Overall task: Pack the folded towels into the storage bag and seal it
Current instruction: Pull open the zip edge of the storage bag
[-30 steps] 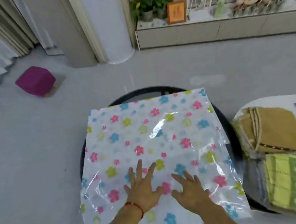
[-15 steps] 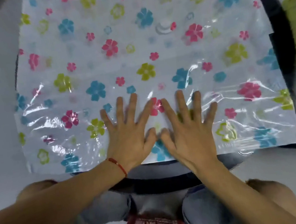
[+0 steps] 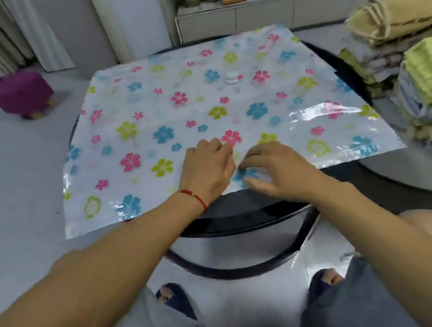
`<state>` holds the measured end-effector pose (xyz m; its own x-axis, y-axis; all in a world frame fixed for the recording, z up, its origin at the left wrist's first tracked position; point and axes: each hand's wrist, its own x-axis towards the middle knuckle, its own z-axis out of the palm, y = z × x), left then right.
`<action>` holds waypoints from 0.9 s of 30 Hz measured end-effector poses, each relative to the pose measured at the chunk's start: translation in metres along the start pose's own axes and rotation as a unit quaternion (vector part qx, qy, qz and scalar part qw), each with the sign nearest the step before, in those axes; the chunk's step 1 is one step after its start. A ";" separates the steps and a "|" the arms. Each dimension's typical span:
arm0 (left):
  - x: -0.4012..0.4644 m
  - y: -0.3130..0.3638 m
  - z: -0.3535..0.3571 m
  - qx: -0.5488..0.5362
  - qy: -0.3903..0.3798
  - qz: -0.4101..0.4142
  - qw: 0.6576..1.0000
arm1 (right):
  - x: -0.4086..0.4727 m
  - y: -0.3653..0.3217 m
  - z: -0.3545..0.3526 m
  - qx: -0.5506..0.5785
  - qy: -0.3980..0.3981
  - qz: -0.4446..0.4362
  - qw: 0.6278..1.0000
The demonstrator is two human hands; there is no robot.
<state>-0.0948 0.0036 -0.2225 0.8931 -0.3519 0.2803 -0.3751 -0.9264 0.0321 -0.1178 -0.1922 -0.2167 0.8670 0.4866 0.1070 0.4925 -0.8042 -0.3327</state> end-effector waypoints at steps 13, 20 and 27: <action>0.021 -0.043 -0.037 -0.109 -0.202 0.125 0.965 | 0.040 -0.006 -0.037 -0.112 -0.132 -0.068 0.983; 0.061 -0.048 -0.037 -0.111 -0.249 0.141 0.952 | 0.063 0.017 -0.028 -0.127 -0.128 -0.141 0.973; 0.065 -0.049 -0.028 -0.106 -0.223 0.185 0.951 | 0.068 0.029 -0.036 -0.022 -0.127 -0.156 0.979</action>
<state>-0.0249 0.0293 -0.1793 0.6893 -0.7140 -0.1229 -0.6838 -0.6972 0.2154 -0.0416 -0.1945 -0.1853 0.6292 0.7761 -0.0415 0.7386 -0.6137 -0.2790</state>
